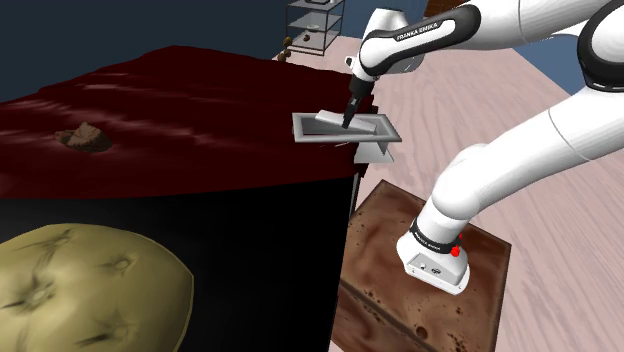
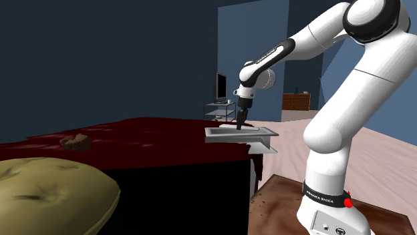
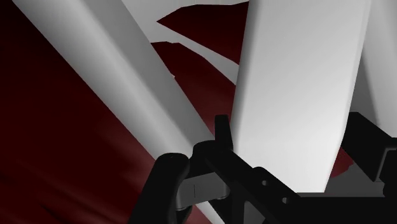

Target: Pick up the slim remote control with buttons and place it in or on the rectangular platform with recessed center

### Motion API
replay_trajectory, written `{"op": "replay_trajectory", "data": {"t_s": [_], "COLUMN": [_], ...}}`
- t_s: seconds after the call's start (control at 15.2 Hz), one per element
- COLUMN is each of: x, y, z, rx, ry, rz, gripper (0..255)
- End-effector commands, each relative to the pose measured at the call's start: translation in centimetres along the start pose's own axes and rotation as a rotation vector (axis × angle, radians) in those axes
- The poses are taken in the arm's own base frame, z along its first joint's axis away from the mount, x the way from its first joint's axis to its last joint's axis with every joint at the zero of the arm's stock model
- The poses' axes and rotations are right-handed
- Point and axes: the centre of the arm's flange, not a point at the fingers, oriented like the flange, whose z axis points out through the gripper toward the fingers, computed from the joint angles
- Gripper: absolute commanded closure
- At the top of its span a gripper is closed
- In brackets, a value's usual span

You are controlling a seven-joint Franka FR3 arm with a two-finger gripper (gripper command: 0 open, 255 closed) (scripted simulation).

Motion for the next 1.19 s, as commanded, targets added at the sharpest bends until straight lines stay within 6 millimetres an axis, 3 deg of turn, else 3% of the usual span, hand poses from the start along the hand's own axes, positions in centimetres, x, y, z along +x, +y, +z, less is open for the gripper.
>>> {"op": "replay_trajectory", "data": {"t_s": [0.0,0.07,0.4,0.66,1.12], "x": [0.0,0.0,0.0,0.0,0.0], "y": [0.0,0.0,0.0,0.0,0.0], "z": [0.0,0.0,0.0,-5.0,-5.0], "rx": [0.000,0.000,0.000,0.000,0.000], "ry": [0.000,0.000,0.000,0.000,0.000], "rz": [0.000,0.000,0.000,0.000,0.000], "gripper": [255,0,0,0,0]}}
